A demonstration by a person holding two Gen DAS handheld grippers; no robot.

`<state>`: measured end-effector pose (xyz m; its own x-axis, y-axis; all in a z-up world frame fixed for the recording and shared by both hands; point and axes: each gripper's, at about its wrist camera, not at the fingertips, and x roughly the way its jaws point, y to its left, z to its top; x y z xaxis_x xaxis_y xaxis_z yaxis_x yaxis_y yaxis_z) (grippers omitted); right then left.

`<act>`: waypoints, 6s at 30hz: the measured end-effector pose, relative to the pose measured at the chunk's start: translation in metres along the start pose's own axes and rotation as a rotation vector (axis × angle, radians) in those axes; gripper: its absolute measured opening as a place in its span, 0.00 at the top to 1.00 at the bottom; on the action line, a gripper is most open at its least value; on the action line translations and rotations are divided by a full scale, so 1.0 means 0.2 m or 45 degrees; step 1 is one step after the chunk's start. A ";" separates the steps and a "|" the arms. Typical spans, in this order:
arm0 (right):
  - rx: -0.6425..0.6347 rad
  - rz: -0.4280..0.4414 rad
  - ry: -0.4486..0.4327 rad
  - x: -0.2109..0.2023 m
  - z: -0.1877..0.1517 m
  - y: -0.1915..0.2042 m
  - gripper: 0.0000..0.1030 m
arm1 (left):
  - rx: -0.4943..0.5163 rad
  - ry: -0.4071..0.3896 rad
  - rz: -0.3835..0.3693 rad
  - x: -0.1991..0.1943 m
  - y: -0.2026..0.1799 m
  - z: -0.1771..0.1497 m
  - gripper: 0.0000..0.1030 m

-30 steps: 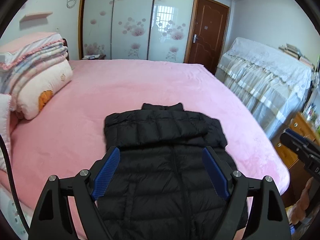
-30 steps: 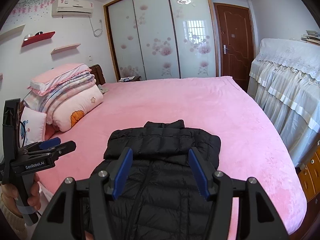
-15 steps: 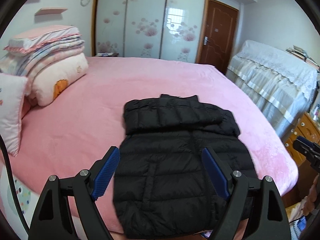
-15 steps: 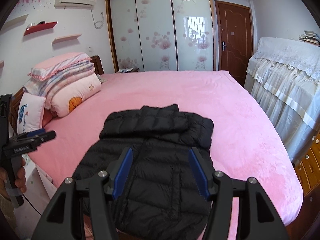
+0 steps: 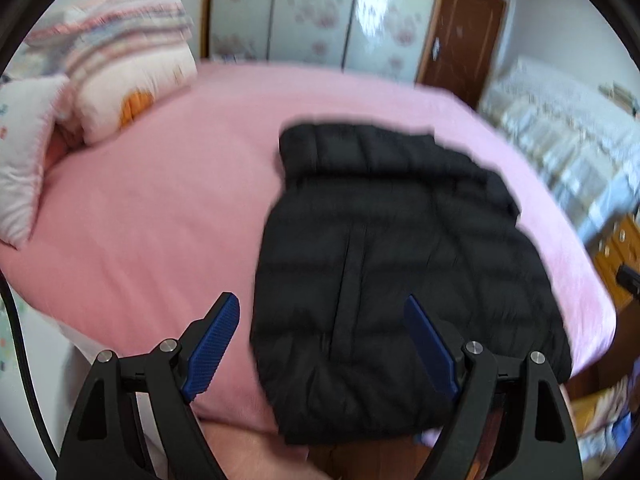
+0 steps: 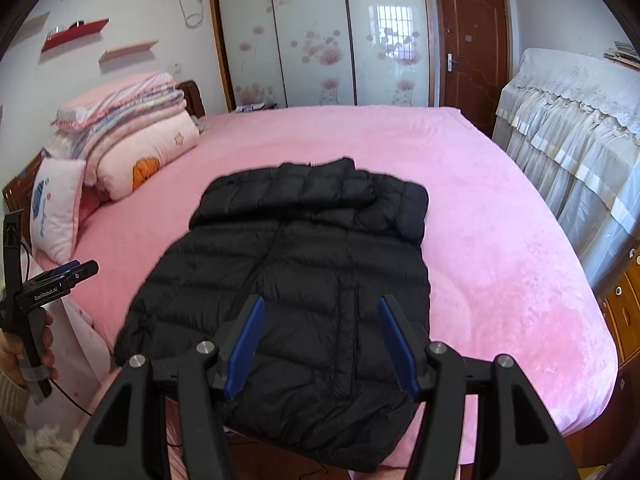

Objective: Fold large clothes

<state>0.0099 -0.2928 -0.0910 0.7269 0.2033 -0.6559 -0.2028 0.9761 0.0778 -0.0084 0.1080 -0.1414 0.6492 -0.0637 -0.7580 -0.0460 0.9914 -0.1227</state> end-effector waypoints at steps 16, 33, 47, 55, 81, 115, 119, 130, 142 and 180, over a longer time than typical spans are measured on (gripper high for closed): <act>0.044 -0.075 0.347 0.32 -0.49 -0.20 0.43 | -0.125 0.368 -0.175 0.44 0.19 -0.34 0.19; 0.172 -0.020 0.511 0.47 -0.65 -0.36 0.43 | -0.183 0.387 -0.285 0.57 0.18 -0.41 0.27; 0.202 0.063 0.588 0.58 -0.71 -0.33 0.49 | -0.249 0.392 -0.382 0.61 0.21 -0.44 0.42; 0.216 0.105 0.632 0.63 -0.74 -0.31 0.55 | -0.270 0.394 -0.386 0.63 0.23 -0.47 0.42; 0.054 0.207 0.145 0.21 -0.27 -0.23 0.95 | -0.333 0.086 -0.624 0.19 0.14 -0.01 0.93; 0.278 0.111 -0.230 0.68 0.92 -0.55 0.95 | -0.415 -0.118 -0.502 0.69 0.08 1.32 0.92; 0.323 0.046 -0.170 0.95 1.03 -0.63 0.95 | -0.411 -0.056 -0.458 0.95 0.04 1.46 0.92; 0.462 -0.046 0.111 1.61 1.08 -0.79 0.84 | -0.496 0.180 -0.403 1.57 0.04 1.55 0.77; 0.681 0.173 0.174 1.63 1.11 -0.93 0.60 | -0.527 0.119 -0.619 1.38 0.09 1.69 0.47; 0.111 -0.112 0.370 2.05 1.16 -0.80 0.89 | 0.306 0.134 0.122 1.79 -0.27 1.87 0.94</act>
<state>0.4934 -0.3485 -0.1975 0.5189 0.0996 -0.8490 -0.0812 0.9944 0.0671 0.5104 0.0753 -0.1679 0.5673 0.0322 -0.8229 0.0867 0.9913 0.0986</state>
